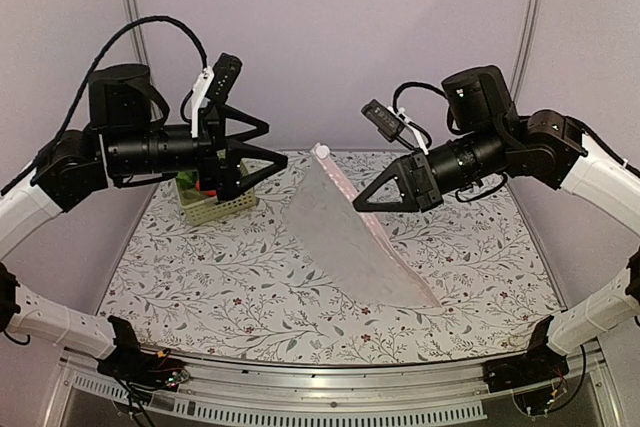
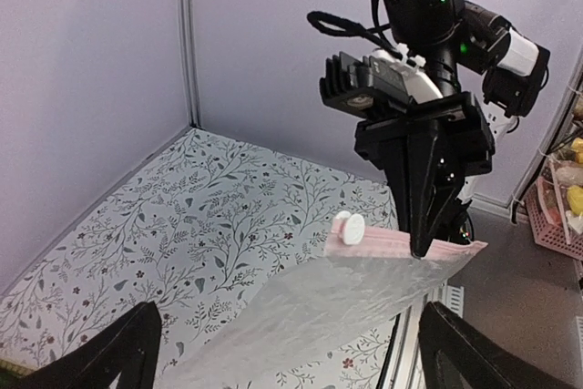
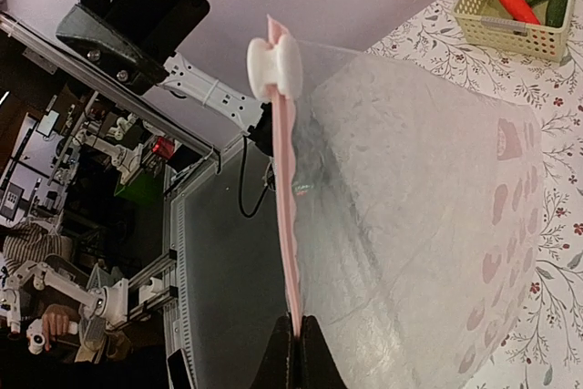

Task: Place the food in the zip-top bag and seal the zipper
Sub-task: Pass from the right arm to the left

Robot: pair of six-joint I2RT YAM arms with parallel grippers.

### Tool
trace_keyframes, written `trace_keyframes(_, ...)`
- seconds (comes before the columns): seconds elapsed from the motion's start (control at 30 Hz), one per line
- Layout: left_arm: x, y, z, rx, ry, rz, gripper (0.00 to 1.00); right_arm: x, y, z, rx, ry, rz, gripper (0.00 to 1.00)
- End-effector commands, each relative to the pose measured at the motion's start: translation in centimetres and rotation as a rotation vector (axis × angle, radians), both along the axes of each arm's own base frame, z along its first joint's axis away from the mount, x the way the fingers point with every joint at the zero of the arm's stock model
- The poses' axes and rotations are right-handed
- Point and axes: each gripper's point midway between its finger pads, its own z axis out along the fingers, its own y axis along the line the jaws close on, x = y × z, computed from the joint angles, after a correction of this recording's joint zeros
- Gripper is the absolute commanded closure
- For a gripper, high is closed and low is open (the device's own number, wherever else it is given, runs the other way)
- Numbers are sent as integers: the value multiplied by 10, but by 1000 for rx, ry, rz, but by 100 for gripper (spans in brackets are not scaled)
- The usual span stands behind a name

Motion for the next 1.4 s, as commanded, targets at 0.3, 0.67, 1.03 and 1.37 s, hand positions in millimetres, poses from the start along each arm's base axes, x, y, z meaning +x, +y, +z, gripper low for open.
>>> trace_keyframes(0.3, -52, -33, -21, 87, 89, -468, 0, -31, -9, 2, 10, 102, 126, 100)
trace_keyframes(0.67, -48, -52, -41, 65, 170, -511, 0, -36, -4, 3, 42, 134, 164, 100)
trace_keyframes(1.03, -41, -65, -47, 65, 201, -523, 23, -30, -4, -6, 21, 116, 137, 100)
trace_keyframes(1.37, -50, -59, -44, 47, 225, -538, 51, -28, -8, -16, -14, 101, 114, 100)
